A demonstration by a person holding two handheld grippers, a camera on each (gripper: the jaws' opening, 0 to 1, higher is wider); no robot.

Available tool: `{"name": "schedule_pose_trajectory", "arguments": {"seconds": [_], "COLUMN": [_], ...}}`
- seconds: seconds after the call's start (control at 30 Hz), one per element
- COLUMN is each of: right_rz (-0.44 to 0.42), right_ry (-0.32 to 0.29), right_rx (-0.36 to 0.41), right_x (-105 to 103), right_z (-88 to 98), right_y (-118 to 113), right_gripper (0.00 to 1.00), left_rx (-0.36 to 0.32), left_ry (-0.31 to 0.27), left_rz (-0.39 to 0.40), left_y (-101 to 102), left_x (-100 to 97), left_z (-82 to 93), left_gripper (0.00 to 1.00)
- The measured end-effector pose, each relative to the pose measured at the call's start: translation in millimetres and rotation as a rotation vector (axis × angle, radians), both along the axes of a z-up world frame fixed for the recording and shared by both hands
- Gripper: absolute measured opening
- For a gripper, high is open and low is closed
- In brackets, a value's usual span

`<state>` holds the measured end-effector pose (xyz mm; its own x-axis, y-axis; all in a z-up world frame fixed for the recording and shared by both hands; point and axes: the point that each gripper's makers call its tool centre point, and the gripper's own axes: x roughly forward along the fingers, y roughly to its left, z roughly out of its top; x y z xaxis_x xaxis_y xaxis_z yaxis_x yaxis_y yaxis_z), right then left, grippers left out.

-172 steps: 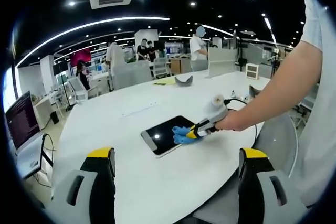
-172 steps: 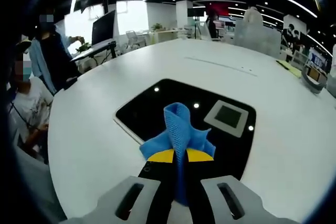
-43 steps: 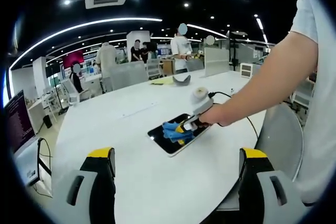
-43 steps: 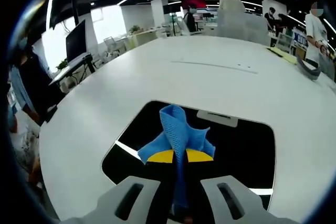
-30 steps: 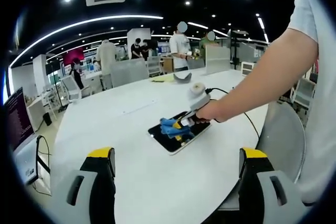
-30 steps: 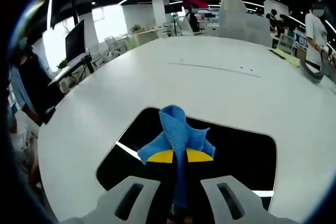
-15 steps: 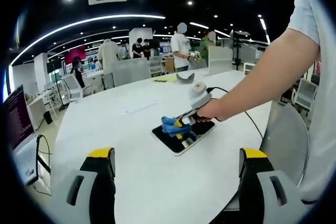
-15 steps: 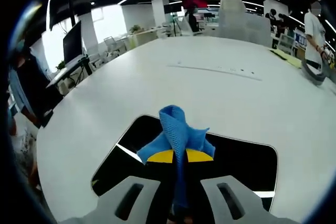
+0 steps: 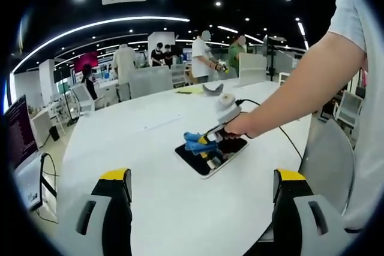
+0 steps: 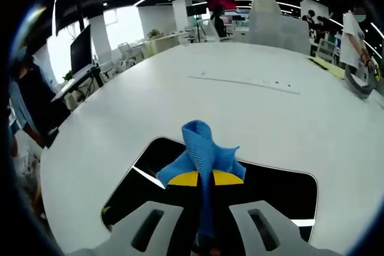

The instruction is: Wipe the mirror surface with the cleaning cloth until all visible marks leave the cleaned area.

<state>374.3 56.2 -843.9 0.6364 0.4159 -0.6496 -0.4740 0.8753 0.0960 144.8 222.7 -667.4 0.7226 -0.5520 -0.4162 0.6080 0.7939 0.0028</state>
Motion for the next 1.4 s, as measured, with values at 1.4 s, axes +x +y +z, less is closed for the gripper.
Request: {"name": "schedule_pose_trajectory", "arguments": {"seconds": [1.4], "right_rz": [-0.019], "right_ry": [0.005], "right_rx": [0.02], "right_x": [2.4], "right_z": [-0.1], "right_y": [1.3], "right_gripper": [0.01], "left_rx": [-0.029], "left_ry": [0.028], "left_rz": [0.019], "left_y": [-3.0], "left_x": [-5.4], "left_z": [-8.1], "left_gripper": [0.99]}}
